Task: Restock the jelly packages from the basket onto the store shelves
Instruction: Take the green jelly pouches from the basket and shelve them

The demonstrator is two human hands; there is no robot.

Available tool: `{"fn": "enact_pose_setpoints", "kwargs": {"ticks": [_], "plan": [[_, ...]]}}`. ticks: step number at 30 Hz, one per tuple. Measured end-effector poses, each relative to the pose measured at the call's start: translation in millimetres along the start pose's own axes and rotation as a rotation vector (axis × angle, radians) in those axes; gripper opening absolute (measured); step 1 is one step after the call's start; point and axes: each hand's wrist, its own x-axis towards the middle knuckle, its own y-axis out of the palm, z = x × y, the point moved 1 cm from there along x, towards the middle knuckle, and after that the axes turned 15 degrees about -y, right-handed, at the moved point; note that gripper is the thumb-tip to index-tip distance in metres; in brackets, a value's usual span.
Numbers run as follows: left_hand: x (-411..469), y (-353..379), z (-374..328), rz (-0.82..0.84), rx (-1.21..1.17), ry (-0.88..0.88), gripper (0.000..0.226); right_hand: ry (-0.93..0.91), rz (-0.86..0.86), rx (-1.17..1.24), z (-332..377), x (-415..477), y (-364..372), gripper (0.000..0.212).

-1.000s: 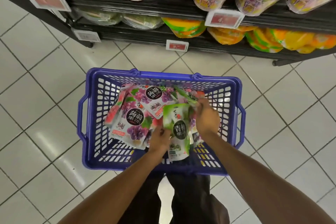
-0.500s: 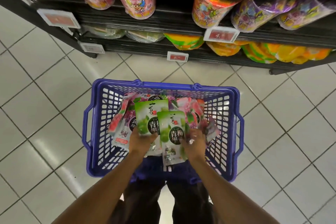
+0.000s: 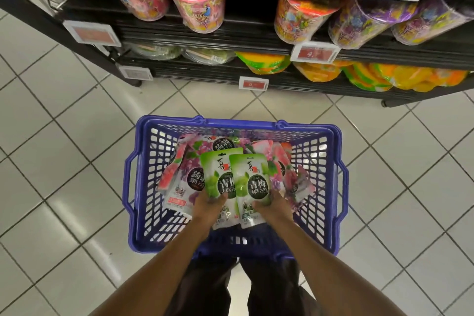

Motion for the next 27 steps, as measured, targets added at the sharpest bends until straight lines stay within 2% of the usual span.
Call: {"fn": "enact_pose_setpoints", "kwargs": {"ticks": [2,5,8,12,17,19,22,27], "plan": [[1.9,-1.9,2.4,0.015,-0.005,0.010,0.046,0.030,0.022,0.068,-0.8,2.8,-1.7,0.061],[0.8,-4.6,7.8,0.069,-0.084,0.025,0.047,0.069,0.040,0.205,-7.7,2.6,-4.5,0.072],[-4.3,-3.2,13.1,0.083,-0.157,0.055,0.033,0.050,0.119,0.282,-12.1,-2.4,-1.9,0.067],[-8.8,-6.6,11.3,0.165,-0.186,0.051,0.041,0.033,0.073,0.433,-15.8,-9.5,5.4,0.063],[-22.9,-18.5,6.3,0.184,-0.233,0.045,0.027,0.120,0.063,0.860,-15.5,-23.0,-2.3,0.054],[-38.1,-24.8,2.1,0.180,-0.264,0.045,0.022,0.087,0.049,0.953,-11.1,-32.8,-13.0,0.052],[-73.7,-40.4,-6.5,0.173,-0.282,0.097,0.026,-0.005,0.006,1.026,7.1,-61.3,-37.2,0.062],[-175.4,-87.9,-42.1,0.279,-0.326,0.200,0.029,-0.204,-0.096,0.970,75.0,-141.0,-106.3,0.062]]}}
